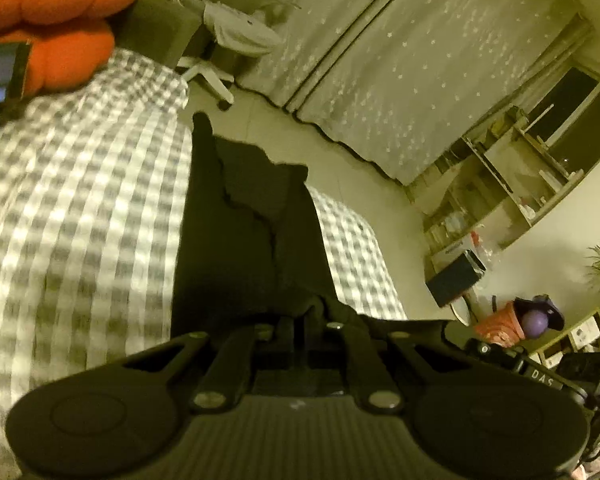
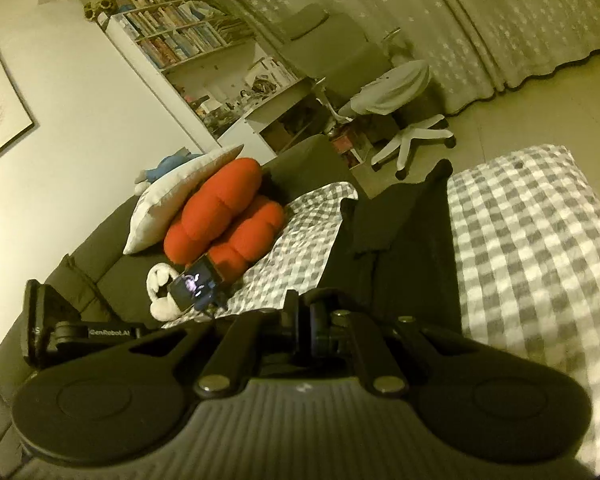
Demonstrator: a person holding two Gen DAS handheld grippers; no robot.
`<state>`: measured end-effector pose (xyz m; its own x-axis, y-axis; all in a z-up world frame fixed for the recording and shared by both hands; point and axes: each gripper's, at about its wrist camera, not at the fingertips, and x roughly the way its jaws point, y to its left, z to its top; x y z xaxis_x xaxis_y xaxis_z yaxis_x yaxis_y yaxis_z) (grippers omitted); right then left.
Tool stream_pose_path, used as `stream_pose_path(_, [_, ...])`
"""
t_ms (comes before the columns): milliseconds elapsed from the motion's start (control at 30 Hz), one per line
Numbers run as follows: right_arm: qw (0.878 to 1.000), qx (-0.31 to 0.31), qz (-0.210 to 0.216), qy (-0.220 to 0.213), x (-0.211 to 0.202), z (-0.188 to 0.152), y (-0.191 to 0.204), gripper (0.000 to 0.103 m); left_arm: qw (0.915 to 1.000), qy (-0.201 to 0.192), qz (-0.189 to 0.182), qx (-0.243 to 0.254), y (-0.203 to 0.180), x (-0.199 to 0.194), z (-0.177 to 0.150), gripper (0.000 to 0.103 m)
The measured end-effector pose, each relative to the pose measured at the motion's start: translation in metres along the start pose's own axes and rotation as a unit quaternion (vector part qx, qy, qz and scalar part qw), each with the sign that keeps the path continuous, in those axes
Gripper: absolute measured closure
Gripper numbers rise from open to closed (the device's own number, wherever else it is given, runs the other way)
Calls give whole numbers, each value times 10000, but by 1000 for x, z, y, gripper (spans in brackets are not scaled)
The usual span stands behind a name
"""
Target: Fold clothes
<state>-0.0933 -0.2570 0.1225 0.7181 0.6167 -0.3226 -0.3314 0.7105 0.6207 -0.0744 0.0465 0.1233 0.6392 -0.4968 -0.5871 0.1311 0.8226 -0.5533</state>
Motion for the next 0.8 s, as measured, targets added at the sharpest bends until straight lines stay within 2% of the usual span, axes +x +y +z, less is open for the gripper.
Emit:
stream_pose_path(100, [10000,10,7,-58,5,11,-6,96,9999,-137,-71,6,-2,6,14,99])
stream_pose_path(433, [9998,183,-52,78,52,68,-23,96,9997,-98,223,-89,-5,39,75,99])
stream_pose_path(633, [9993,220,-244,158,97,104,-40,95,9988,-132,470,-34,-6,82,129,99])
stream_pose_path(800, [9981,179,-524,275,143,125,-60,96,9978,-78,624,-217,13,133,168,99])
